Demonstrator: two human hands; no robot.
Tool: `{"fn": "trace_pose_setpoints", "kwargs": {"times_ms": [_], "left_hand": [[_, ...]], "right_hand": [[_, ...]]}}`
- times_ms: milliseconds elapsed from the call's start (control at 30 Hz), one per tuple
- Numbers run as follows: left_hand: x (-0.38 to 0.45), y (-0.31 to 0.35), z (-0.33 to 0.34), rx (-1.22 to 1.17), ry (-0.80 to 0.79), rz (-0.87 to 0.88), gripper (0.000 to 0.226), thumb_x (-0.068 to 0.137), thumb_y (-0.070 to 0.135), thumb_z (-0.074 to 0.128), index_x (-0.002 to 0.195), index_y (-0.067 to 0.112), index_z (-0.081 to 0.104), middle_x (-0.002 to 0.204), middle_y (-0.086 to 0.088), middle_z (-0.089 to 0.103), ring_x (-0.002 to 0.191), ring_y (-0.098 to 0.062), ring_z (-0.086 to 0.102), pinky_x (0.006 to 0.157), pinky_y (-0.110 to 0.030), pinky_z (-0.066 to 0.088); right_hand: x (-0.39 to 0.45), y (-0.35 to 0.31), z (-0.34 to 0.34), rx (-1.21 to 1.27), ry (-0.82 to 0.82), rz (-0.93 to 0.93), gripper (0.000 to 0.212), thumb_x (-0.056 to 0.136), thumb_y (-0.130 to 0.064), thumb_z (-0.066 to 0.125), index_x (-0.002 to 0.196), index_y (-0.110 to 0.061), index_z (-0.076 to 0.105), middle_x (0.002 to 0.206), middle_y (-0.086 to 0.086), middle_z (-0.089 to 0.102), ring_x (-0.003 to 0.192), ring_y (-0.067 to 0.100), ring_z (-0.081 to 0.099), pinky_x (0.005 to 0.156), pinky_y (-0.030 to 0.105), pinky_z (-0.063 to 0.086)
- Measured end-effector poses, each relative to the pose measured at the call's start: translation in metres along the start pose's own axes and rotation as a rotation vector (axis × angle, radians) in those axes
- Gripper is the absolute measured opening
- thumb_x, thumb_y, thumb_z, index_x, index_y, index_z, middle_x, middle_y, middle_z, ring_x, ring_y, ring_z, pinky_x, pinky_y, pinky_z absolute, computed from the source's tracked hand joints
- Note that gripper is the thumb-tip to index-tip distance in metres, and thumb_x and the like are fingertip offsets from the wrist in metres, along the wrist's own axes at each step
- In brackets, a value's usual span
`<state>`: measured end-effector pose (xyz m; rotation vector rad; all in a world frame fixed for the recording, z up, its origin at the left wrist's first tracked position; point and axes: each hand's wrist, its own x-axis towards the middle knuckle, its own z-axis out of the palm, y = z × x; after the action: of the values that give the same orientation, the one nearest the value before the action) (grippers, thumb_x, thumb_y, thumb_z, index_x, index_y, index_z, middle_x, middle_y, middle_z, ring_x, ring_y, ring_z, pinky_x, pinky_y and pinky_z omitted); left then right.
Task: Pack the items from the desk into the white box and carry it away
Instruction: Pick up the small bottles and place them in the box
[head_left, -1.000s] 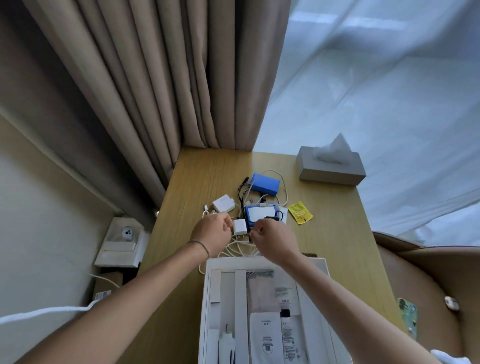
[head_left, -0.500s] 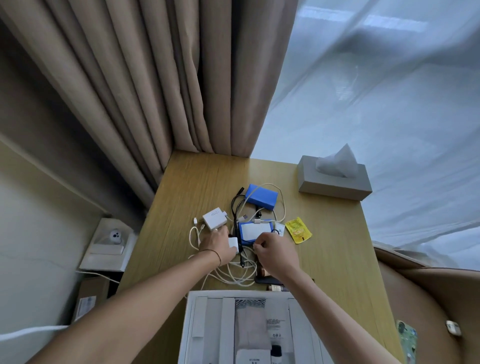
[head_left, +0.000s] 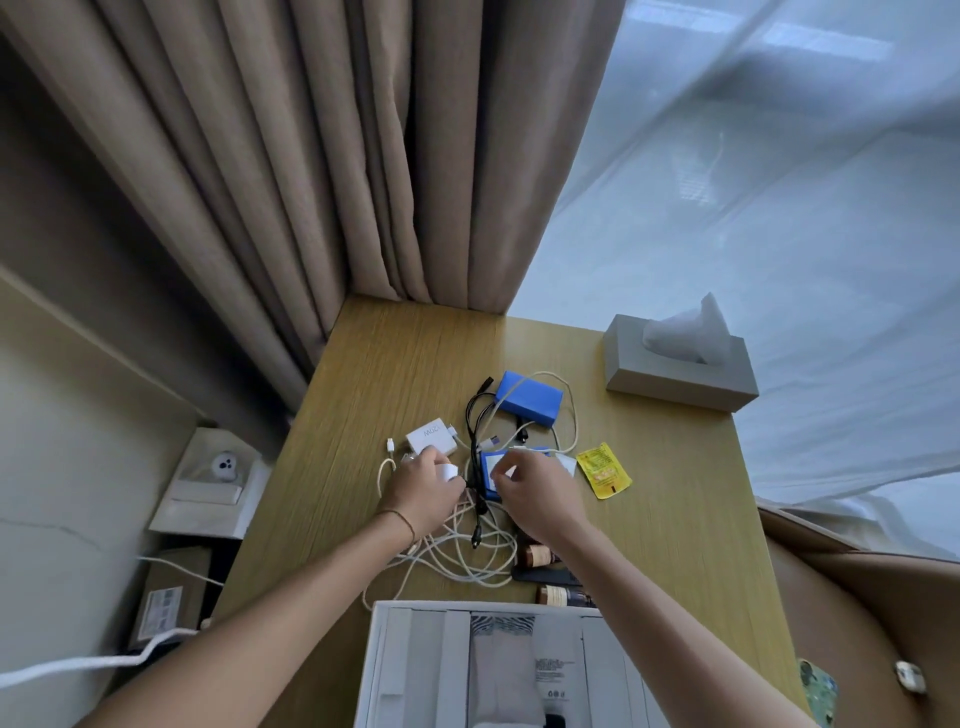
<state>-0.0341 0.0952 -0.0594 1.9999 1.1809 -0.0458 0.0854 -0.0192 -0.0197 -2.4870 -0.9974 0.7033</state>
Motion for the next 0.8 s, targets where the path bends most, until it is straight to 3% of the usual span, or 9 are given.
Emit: {"fn": "trace_pose_setpoints", "kwargs": {"times_ms": [133,200,300,467,567,667,800], "left_hand": [[-0.018,-0.020,-0.026,-0.260,0.016,-0.071,0.007,0.089,0.023,0.056,0.088,0.017,0.060,0.073,0.003,0.062,0.061,-0.017,0.053,0.055,-0.028,0.037],[-0.027,-0.030,-0.037,-0.376,0.008,-0.093,0.009,0.090,0.023,0.056,0.087,0.017,0.062,0.068,0.003,0.060,0.059,-0.017,0.054,0.058,-0.031,0.040],[-0.039,-0.042,-0.051,-0.467,0.032,-0.121,0.010,0.091,0.022,0.058,0.086,0.015,0.064,0.072,-0.003,0.062,0.061,-0.019,0.058,0.059,-0.034,0.045],[-0.058,-0.060,-0.068,-0.530,0.067,-0.159,0.006,0.093,0.022,0.060,0.091,0.021,0.066,0.084,-0.004,0.067,0.072,-0.019,0.064,0.063,-0.034,0.054],[-0.073,-0.071,-0.078,-0.531,0.052,-0.169,0.007,0.095,0.023,0.059,0.094,0.025,0.066,0.091,-0.003,0.068,0.080,-0.021,0.067,0.065,-0.033,0.054],[-0.085,-0.079,-0.083,-0.536,0.029,-0.171,0.008,0.096,0.023,0.058,0.099,0.024,0.065,0.097,-0.002,0.067,0.087,-0.019,0.067,0.064,-0.028,0.054],[-0.095,-0.080,-0.084,-0.546,0.007,-0.186,0.010,0.096,0.021,0.058,0.102,0.019,0.066,0.097,-0.004,0.067,0.082,-0.019,0.066,0.064,-0.030,0.053]], "right_hand": [[0.021,-0.020,0.015,-0.028,-0.020,-0.065,0.020,0.092,-0.019,0.052,0.095,-0.016,0.072,0.088,0.004,0.071,0.082,0.027,0.066,0.068,0.037,0.056],[0.033,-0.031,0.026,-0.070,-0.020,-0.094,0.023,0.089,-0.015,0.052,0.104,-0.018,0.070,0.095,0.005,0.071,0.089,0.029,0.066,0.071,0.036,0.056],[0.053,-0.047,0.044,-0.130,-0.027,-0.134,0.040,0.088,-0.020,0.059,0.128,-0.021,0.059,0.117,0.007,0.066,0.103,0.030,0.064,0.071,0.034,0.046],[0.081,-0.068,0.075,-0.359,-0.104,-0.147,0.071,0.085,-0.055,0.069,0.140,-0.020,0.042,0.119,0.011,0.054,0.103,0.031,0.059,0.070,0.039,0.047],[0.087,-0.070,0.091,-0.457,-0.092,-0.119,0.070,0.081,-0.048,0.076,0.135,-0.017,0.046,0.118,0.011,0.053,0.102,0.029,0.057,0.070,0.037,0.045],[0.090,-0.070,0.104,-0.526,-0.002,-0.117,0.065,0.080,-0.050,0.076,0.129,-0.016,0.051,0.109,0.009,0.052,0.088,0.023,0.050,0.071,0.034,0.045],[0.083,-0.072,0.110,-0.498,0.039,-0.087,0.058,0.082,-0.043,0.077,0.126,-0.015,0.051,0.104,0.007,0.051,0.084,0.022,0.048,0.067,0.033,0.042]]}}
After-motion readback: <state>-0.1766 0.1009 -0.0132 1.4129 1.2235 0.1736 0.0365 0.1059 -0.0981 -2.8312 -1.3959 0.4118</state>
